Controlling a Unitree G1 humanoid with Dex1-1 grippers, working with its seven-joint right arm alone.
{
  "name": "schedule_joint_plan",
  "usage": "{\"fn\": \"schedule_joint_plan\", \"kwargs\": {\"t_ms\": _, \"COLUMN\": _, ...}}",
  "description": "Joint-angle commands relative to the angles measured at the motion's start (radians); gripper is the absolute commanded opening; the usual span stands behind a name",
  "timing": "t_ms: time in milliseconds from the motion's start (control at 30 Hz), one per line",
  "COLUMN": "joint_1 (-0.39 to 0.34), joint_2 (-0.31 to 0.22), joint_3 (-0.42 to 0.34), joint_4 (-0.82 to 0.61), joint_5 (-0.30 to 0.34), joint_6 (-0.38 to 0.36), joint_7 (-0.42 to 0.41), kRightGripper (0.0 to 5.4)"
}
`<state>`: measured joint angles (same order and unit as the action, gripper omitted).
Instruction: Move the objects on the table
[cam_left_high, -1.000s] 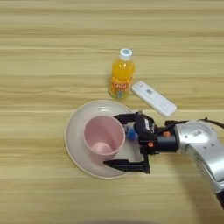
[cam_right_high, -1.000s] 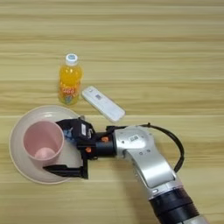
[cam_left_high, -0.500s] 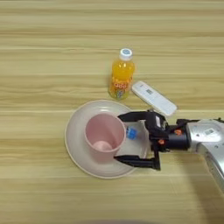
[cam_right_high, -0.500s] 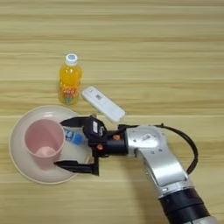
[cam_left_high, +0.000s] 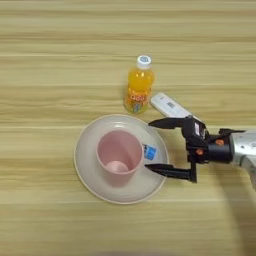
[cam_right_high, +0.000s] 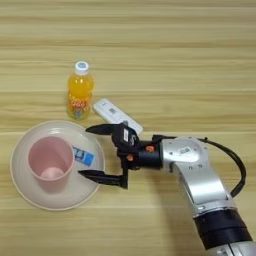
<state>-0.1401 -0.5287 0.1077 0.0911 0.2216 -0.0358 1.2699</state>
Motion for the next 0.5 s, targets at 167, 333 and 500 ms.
{"fn": "schedule_joint_plan", "kwargs": {"t_ms": 167, "joint_1": -0.062, "joint_2": -0.026, "joint_3": -0.022, "joint_4": -0.016, "joint_5": -0.011, "joint_6": -0.053, "joint_7": -0.043, "kRightGripper": 5.36}}
{"fn": "schedule_joint_plan", "kwargs": {"t_ms": 333, "joint_1": -0.041, "joint_2": -0.025, "joint_3": 0.004, "joint_4": -0.048, "joint_5": -0.032, "joint_6": -0.070, "joint_7": -0.045, "kRightGripper": 5.36}}
{"fn": "schedule_joint_plan", "kwargs": {"t_ms": 500, "joint_1": -0.042, "joint_2": -0.019, "joint_3": 0.034, "joint_4": -0.054, "joint_5": -0.080, "joint_6": -0.066, "joint_7": -0.076, "kRightGripper": 5.36}}
